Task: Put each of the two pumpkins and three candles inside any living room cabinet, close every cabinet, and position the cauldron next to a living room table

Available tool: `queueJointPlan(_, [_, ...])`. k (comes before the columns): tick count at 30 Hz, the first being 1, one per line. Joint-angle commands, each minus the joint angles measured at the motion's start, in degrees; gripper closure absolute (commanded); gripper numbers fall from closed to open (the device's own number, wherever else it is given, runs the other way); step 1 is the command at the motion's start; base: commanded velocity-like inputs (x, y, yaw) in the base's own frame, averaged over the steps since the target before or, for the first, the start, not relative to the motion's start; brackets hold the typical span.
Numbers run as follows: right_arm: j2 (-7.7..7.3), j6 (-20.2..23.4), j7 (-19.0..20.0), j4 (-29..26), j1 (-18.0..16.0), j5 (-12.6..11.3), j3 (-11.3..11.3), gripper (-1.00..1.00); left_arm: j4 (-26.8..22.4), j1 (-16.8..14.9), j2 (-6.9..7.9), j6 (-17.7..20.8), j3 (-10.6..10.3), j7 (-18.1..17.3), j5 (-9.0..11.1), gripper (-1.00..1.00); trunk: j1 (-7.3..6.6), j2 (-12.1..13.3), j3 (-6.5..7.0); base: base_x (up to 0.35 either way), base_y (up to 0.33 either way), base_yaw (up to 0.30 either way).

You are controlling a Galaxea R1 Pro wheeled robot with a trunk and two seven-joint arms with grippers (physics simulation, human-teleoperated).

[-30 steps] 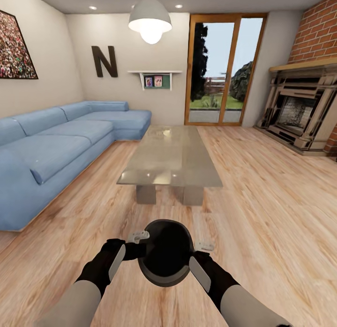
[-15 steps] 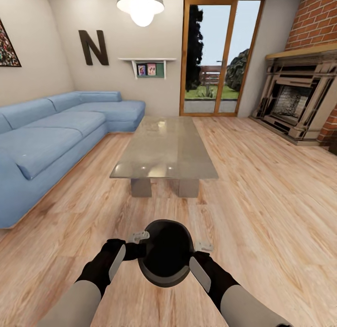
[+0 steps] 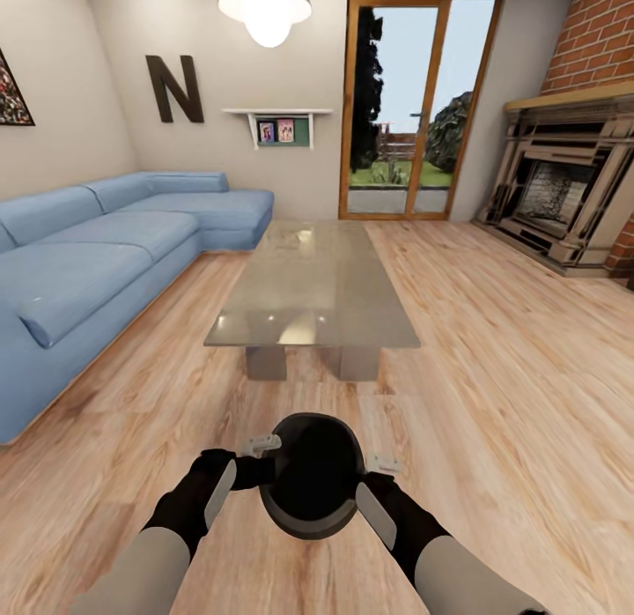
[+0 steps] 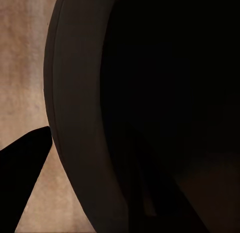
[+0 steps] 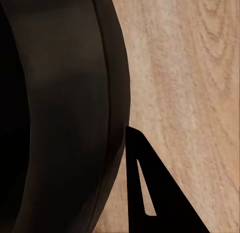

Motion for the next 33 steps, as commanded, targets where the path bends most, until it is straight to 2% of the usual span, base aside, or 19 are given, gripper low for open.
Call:
queueJointPlan(1, [0.00,-0.16,3.59,-1.32,-0.08,-0.02,-1.32,1.00,-0.09,-0.01,0.05,0.52,1.16,-0.05,1.93,1.00,0.01,-0.03,-0.06,0.307,0.039,0.000])
queueJointPlan(23, [0.00,-0.16,3.59,-1.32,-0.08,-0.02,-1.32,1.00,-0.09,-0.01,0.03,0.52,1.16,0.06,1.93,1.00,0.01,-0.03,-0.06,0.280,0.002,0.000])
queueJointPlan(30, [0.00,-0.16,3.59,-1.32,-0.08,-0.02,-1.32,1.00,-0.09,-0.01,0.05,0.52,1.20,0.15,1.93,1.00,0.01,-0.03,-0.06,0.038,0.000,0.000])
queueJointPlan(33, [0.00,-0.16,3.59,-1.32,-0.08,-0.02,-1.32,1.00,-0.09,-0.01,0.05,0.52,1.20,0.03,1.93,1.00,0.09,-0.07,-0.72,0.000,0.000,0.000])
